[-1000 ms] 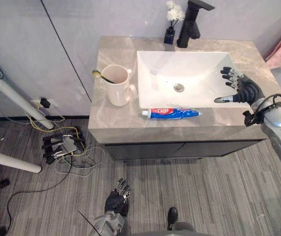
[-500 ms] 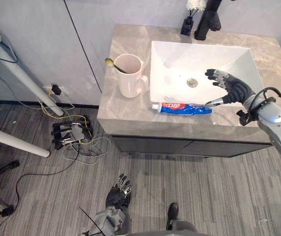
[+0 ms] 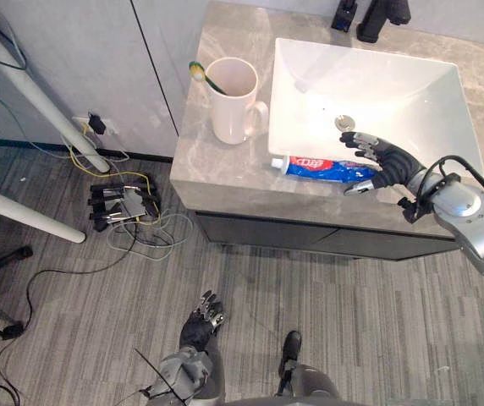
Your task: Organize washtable
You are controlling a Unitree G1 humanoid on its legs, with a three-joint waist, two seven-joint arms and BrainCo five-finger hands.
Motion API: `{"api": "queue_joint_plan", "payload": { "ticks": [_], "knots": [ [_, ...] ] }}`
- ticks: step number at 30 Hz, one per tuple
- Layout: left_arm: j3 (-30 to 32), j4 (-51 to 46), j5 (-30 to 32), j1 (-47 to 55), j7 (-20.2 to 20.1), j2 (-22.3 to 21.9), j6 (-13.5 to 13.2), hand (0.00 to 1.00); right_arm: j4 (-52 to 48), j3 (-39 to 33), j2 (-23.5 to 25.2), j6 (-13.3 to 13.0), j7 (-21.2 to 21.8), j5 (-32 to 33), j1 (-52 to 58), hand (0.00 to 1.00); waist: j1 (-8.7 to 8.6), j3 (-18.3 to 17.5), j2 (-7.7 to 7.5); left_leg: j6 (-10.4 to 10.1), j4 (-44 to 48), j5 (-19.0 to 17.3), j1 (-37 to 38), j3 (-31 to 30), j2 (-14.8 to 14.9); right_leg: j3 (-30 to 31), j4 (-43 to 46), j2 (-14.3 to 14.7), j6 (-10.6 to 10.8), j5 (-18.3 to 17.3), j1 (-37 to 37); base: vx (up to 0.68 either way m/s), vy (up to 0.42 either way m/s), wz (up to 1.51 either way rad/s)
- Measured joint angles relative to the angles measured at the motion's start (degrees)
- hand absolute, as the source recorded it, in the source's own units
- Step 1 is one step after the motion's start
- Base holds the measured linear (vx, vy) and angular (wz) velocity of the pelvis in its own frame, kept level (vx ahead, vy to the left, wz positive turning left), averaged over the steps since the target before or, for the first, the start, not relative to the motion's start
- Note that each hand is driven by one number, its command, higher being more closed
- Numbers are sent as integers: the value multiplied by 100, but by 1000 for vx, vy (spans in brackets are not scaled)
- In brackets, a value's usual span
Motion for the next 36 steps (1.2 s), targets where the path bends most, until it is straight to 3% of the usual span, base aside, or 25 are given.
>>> {"api": "queue_joint_plan", "payload": {
  "ticks": [10,22,25,28,32,36],
  "knots": [
    [0,-1,1,-99,12,122,-2,0,122,-24,-26,0,-215,-241,-160,100,67,61,-140,-41,37,27,-29,-56,74,-61,-15,81,-5,1,15,20,-27,2],
    [-21,-63,-22,-97,9,219,29,0,212,96,-87,114,-231,-513,-192,100,192,57,-147,-40,34,24,211,-74,76,-85,-23,82,-13,-5,267,-9,-1,0],
    [-33,-319,-174,-121,5,270,40,0,-319,10,-26,119,-49,-487,194,100,152,42,-149,-40,33,24,299,-107,76,-112,-21,84,-19,-14,370,-27,-3,3],
    [-40,-578,-526,-178,0,275,55,0,-965,-305,592,121,151,-356,717,100,39,-11,-135,-39,21,24,368,-110,68,-122,2,70,24,-61,424,-62,-3,-1],
    [-120,-730,-987,-492,-1,265,164,0,-1590,-798,1703,165,170,27,1418,100,-27,-389,3,-41,-3,25,379,-136,58,-158,20,65,24,-98,441,-44,-5,4],
    [-330,-1194,-1262,-810,49,298,270,0,-2174,-1170,3101,181,140,600,1997,100,-138,-650,154,-40,16,28,511,-165,27,-243,21,37,34,-98,575,-20,0,10]
  ]
}}
